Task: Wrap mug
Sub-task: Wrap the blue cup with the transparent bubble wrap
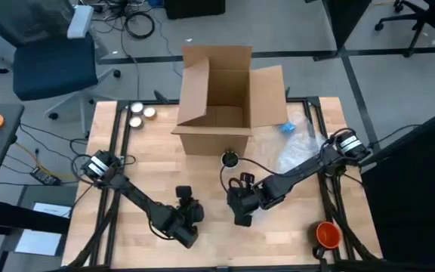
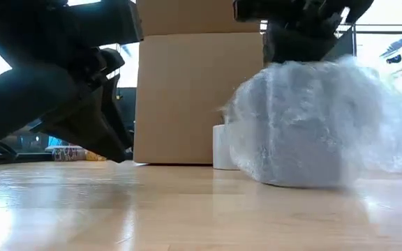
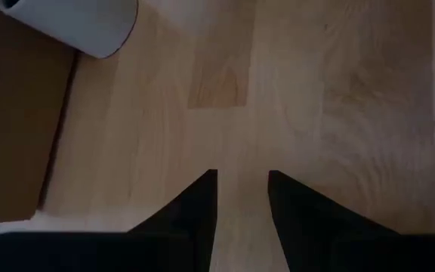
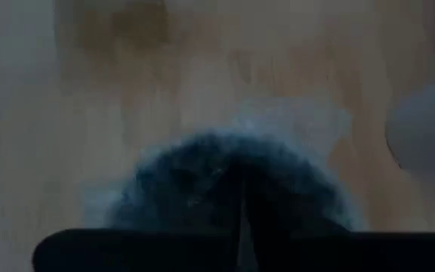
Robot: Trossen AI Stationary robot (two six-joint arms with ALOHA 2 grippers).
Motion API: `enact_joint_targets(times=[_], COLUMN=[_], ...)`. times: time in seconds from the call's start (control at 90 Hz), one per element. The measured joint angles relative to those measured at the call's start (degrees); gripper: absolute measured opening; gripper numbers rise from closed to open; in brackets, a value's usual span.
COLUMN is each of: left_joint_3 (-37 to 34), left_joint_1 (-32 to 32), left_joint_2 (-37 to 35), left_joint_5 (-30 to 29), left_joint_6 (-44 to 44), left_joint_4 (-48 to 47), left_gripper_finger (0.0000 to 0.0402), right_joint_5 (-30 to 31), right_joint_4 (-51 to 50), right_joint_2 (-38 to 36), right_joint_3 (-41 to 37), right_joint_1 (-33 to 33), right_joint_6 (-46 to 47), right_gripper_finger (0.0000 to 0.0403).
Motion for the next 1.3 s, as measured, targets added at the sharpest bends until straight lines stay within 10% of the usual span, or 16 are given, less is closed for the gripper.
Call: enact_joint_targets(times=[1.3], left_joint_3=[0.0], left_joint_1=[-0.09], left_joint_2=[-0.02], left_joint_5=[-0.39], left_joint_6=[-1.56], left_joint_4=[-3.01], left_gripper_finger=[0.0105], right_joint_5=[4.24], right_joint_4=[-2.32], right_joint_2=[-2.11], right_joint_3=[2.33], right_joint_1=[1.29], right_joint_6=[0.77], right_gripper_finger=[0.0])
